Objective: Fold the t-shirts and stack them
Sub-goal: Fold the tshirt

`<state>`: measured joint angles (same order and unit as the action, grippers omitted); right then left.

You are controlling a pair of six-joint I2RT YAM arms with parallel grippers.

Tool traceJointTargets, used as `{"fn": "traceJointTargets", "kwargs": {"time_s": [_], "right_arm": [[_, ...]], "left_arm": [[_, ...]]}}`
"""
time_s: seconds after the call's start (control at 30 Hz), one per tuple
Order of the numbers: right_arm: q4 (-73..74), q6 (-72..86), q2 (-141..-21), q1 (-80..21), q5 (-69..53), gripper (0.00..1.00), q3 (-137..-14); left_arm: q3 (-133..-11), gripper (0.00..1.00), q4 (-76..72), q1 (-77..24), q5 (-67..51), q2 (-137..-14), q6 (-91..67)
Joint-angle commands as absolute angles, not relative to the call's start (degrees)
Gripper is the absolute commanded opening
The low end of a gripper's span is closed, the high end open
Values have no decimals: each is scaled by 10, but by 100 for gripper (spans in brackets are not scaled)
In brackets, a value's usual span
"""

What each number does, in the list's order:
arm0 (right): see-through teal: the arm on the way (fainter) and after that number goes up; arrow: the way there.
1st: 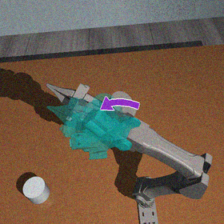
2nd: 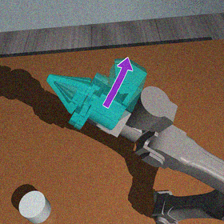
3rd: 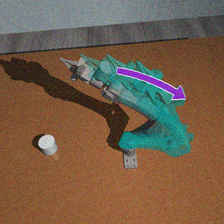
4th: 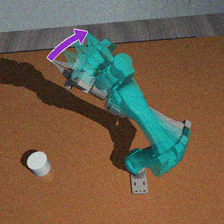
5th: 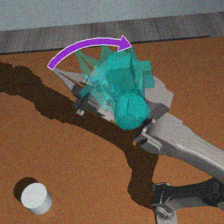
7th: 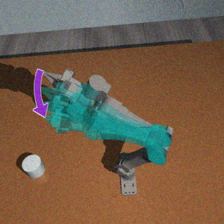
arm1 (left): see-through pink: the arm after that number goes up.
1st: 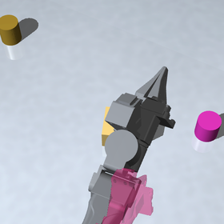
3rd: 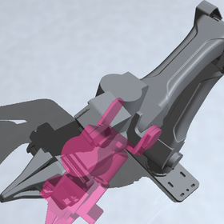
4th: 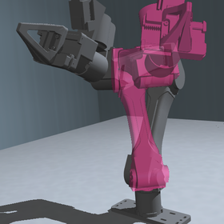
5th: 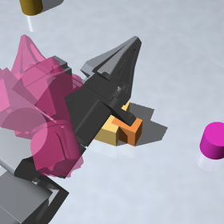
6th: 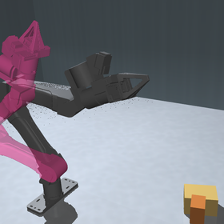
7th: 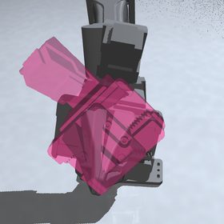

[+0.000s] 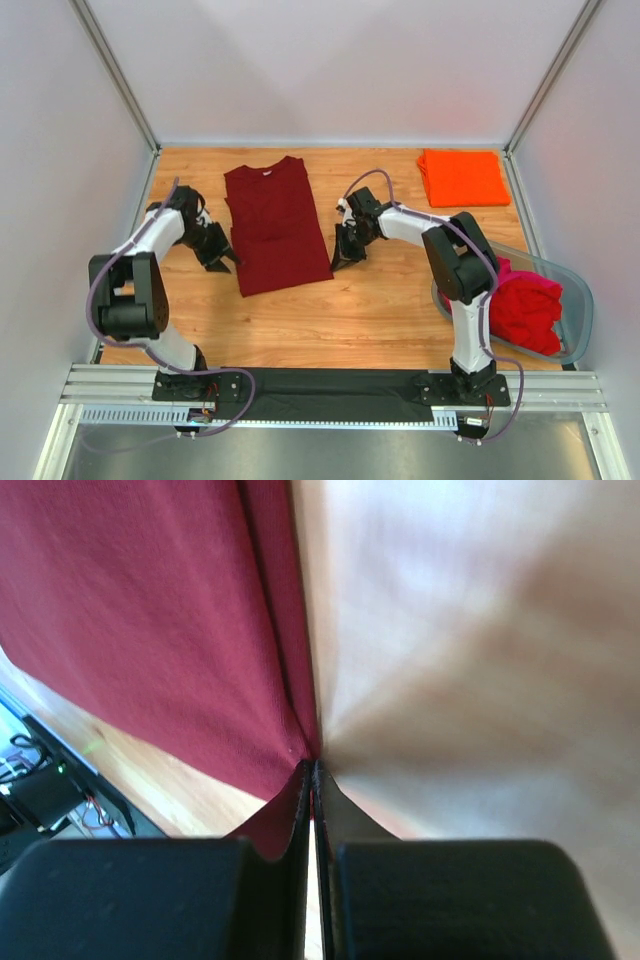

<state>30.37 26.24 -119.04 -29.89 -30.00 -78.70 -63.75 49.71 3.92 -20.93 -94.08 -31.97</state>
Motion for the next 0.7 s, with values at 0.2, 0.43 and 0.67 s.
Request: {"fn": "traceJointTargets", "kwargs": {"time_s": [0.2, 0.43, 0.67], "right_arm": [[230, 392, -1018, -354, -217, 0, -559], [248, 406, -960, -382, -203, 20, -532], [383, 312, -989, -379, -160, 32, -665]], "left_arm": [[-455, 47, 450, 18, -259, -825, -315], [-417, 47, 441, -22, -268, -805, -349], [-476, 46, 518, -22, -195, -810, -366]]}}
